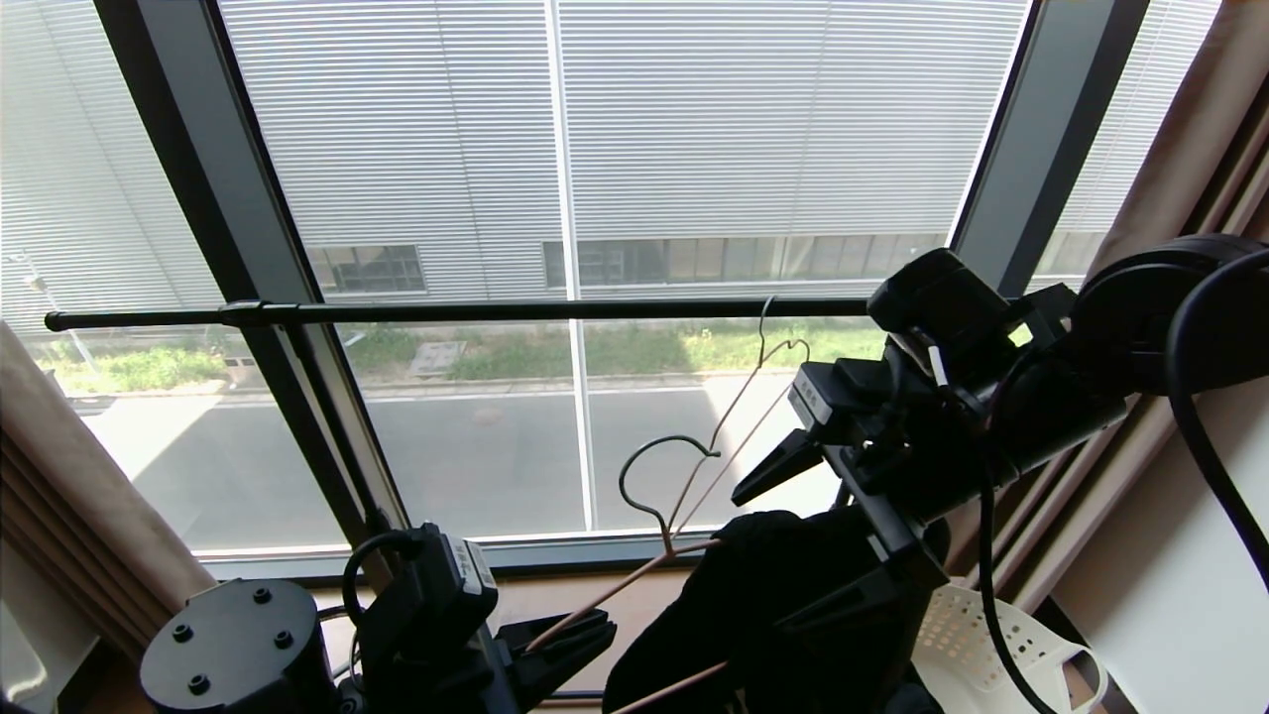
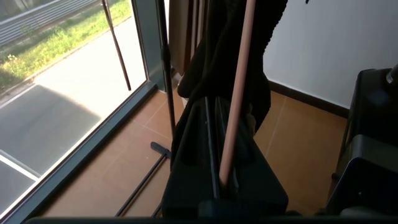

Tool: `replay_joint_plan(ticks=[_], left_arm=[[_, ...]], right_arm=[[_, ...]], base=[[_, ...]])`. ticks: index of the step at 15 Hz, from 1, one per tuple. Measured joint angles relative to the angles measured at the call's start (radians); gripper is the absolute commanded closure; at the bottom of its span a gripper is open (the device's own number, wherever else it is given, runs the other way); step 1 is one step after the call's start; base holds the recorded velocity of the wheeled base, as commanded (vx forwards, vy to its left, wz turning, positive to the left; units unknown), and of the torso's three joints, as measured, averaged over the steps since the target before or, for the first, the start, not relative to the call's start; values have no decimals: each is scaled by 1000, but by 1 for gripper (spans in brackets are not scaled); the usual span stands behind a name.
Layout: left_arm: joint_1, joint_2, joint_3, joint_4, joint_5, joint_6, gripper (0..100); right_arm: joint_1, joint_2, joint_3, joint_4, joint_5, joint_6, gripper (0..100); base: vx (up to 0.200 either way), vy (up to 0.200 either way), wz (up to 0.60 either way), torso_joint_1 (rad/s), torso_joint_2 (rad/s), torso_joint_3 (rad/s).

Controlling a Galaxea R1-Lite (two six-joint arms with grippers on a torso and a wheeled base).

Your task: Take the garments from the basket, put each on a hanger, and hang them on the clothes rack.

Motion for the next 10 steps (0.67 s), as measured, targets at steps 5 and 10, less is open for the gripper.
replay_joint_plan(ticks=[5, 10], left_arm=[[-2, 0, -1, 0, 0, 0, 100], [-1, 2, -5, 0, 2, -4, 100]], right_arm=[[7, 29, -4, 0, -17, 19, 100], [21, 32, -11, 5, -19, 20, 100]], base=[[0, 0, 0, 0, 0, 0], [0, 0, 0, 0, 0, 0]])
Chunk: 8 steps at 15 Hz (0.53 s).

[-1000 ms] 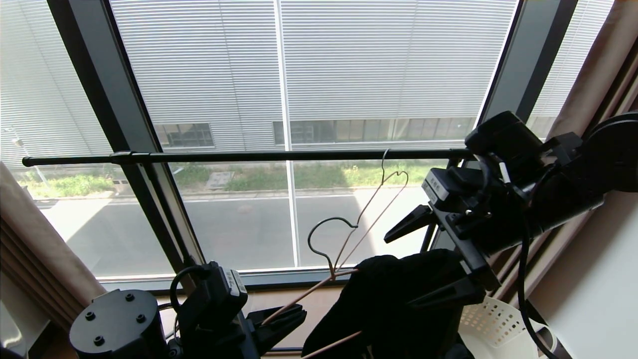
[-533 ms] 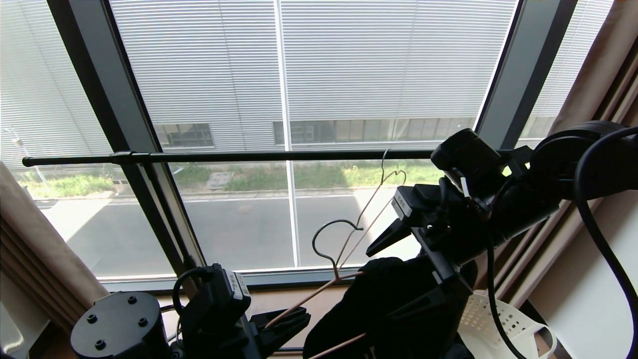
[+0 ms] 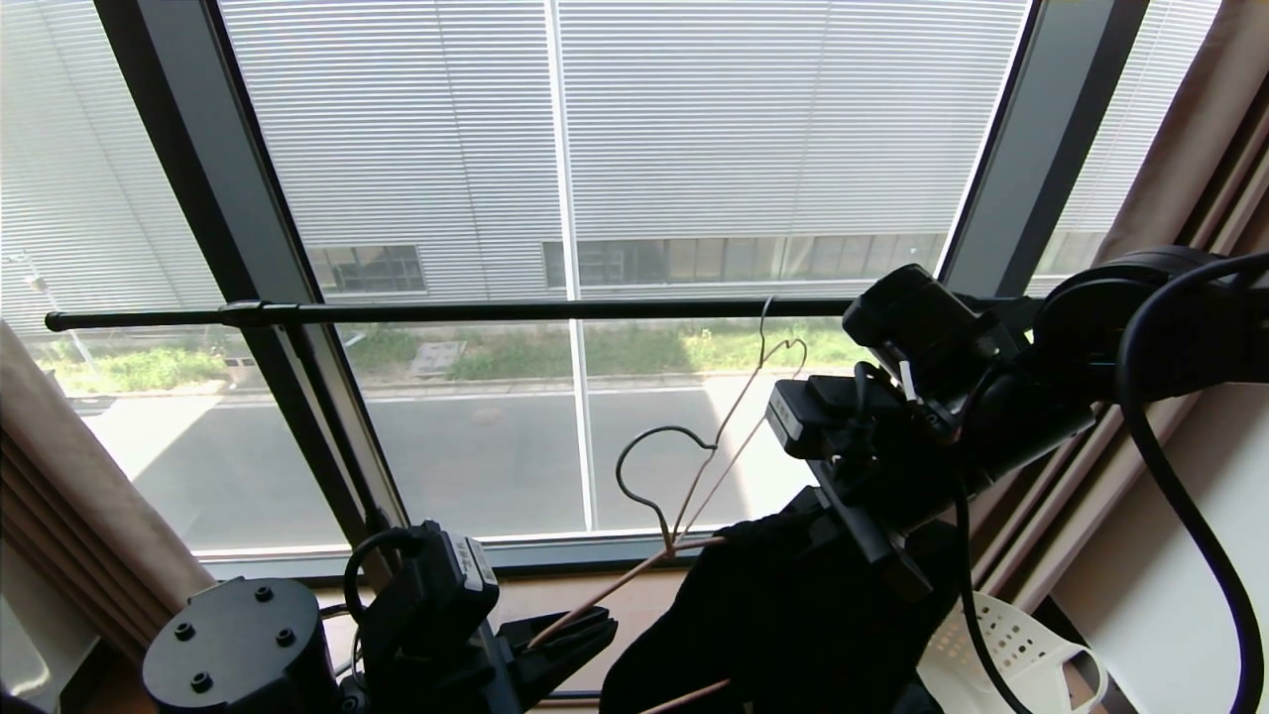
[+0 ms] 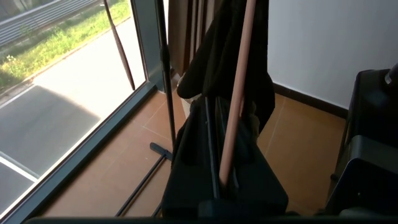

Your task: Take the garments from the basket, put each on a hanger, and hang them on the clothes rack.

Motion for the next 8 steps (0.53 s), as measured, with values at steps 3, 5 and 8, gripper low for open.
replay_joint_plan(ticks=[3, 5, 8], left_arm=[[-1, 1, -1, 0, -2, -16, 100], [-1, 0, 0, 0, -2, -13, 100], [-1, 1, 1, 0, -2, -13, 100]], right_arm=[[0, -4, -1, -2, 0, 1, 100], [0, -6, 0, -1, 0, 1, 100], [0, -11, 2, 2, 0, 0, 100]], base=[[0, 0, 0, 0, 0, 0], [0, 0, 0, 0, 0, 0], [0, 0, 0, 0, 0, 0]])
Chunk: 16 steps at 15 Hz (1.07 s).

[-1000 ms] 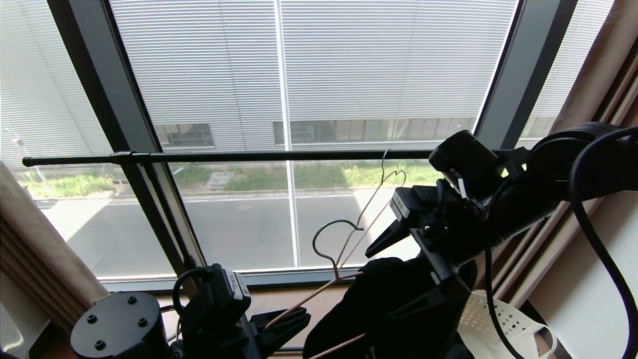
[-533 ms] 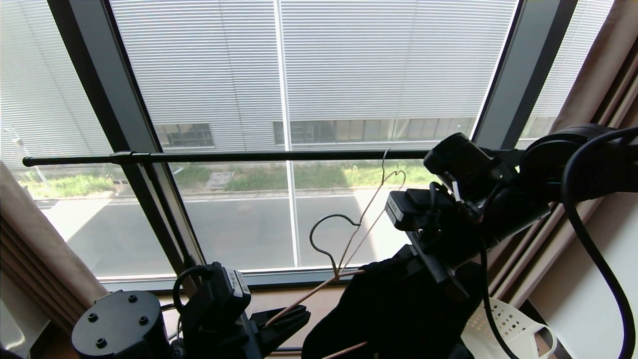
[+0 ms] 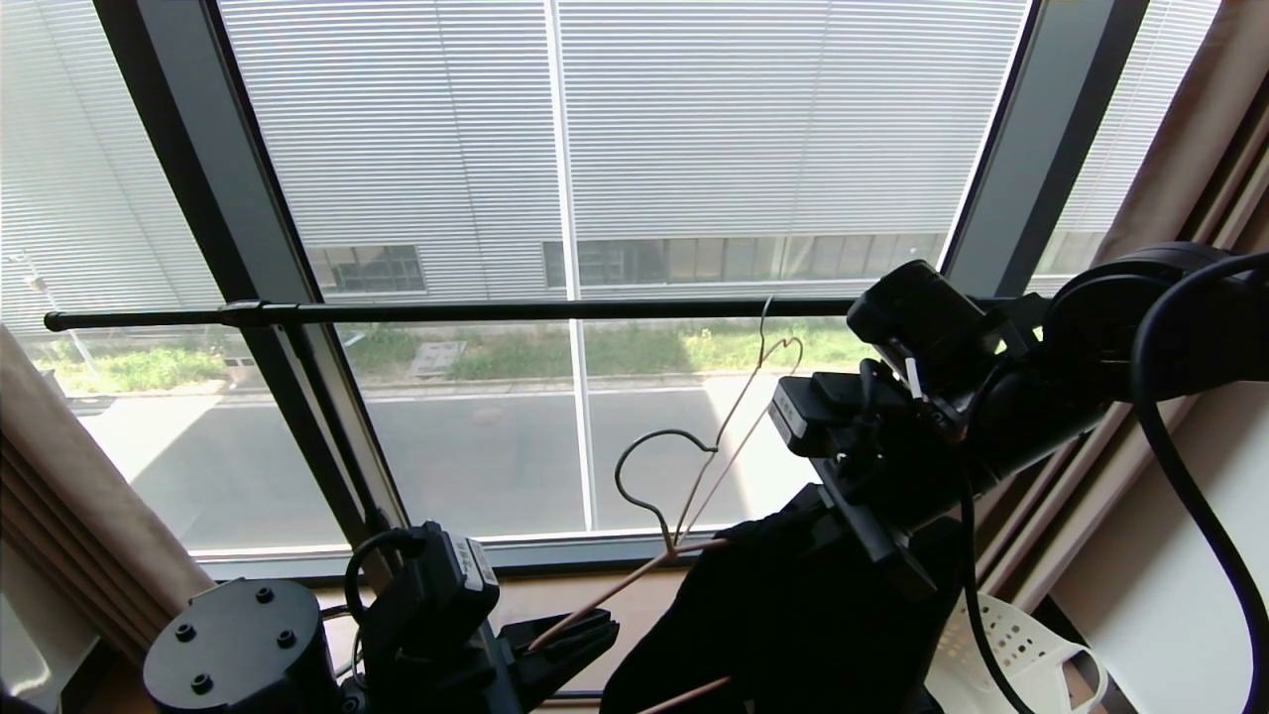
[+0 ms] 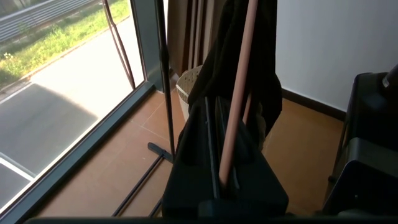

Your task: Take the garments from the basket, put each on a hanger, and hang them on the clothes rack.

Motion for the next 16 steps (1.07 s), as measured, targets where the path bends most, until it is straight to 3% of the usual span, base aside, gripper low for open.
replay_joint_plan(ticks=[3, 4, 13, 16], left_arm=[[0, 1, 3, 0, 0, 4, 100], [0, 1, 4, 0, 0, 4, 0], [5, -54, 7, 1, -3, -8, 0], [39, -127, -5, 1, -38, -96, 0]], right_arm=[[0, -6, 2, 2, 0, 0, 100], [0, -8, 2, 3, 0, 0, 100], [-17, -41, 25, 4, 1, 2, 100], [-61, -54, 29, 4, 6, 3, 100]], base=[[0, 0, 0, 0, 0, 0], [0, 0, 0, 0, 0, 0], [0, 0, 0, 0, 0, 0], [0, 0, 0, 0, 0, 0]])
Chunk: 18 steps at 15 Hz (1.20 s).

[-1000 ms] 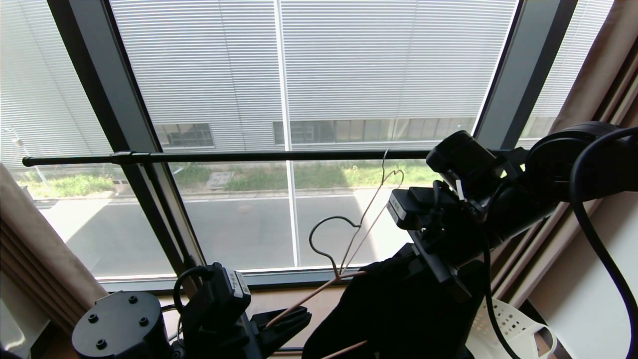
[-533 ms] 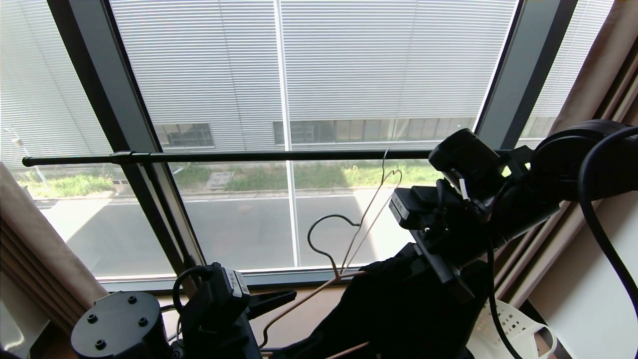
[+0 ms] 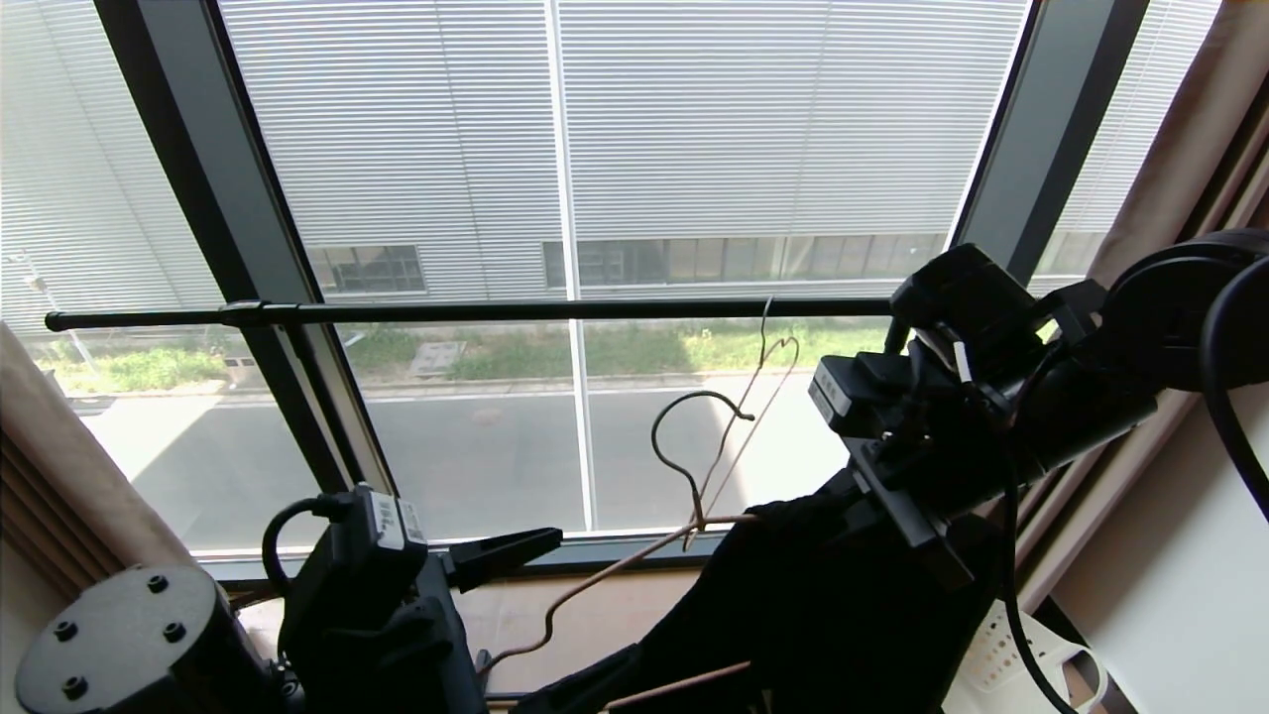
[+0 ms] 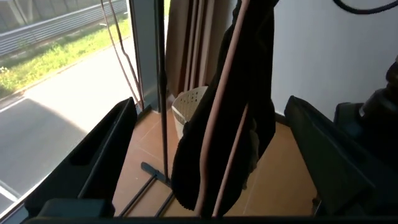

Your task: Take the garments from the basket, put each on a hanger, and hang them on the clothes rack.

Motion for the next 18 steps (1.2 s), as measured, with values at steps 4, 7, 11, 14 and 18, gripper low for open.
replay_joint_plan(ticks=[4, 7, 11, 14, 18], left_arm=[[182, -50, -32, 0, -194, -154, 0], [308, -43, -86, -1, -270, -309, 0], [377, 57, -149, 0, -281, -361, 0], [411, 130, -172, 0, -283, -363, 0], [406, 179, -137, 1, -367, -356, 0]], right_arm=[[-29, -24, 37, -8, 4, 0, 100], [-42, -56, 67, -10, 47, 0, 100], [-47, -116, 99, -13, 124, 0, 100], [-47, -160, 114, -14, 156, -1, 100], [-49, -180, 118, -57, 190, 1, 100]], base=[[0, 0, 0, 0, 0, 0], [0, 0, 0, 0, 0, 0], [0, 0, 0, 0, 0, 0], [0, 0, 0, 0, 0, 0], [0, 0, 0, 0, 0, 0]])
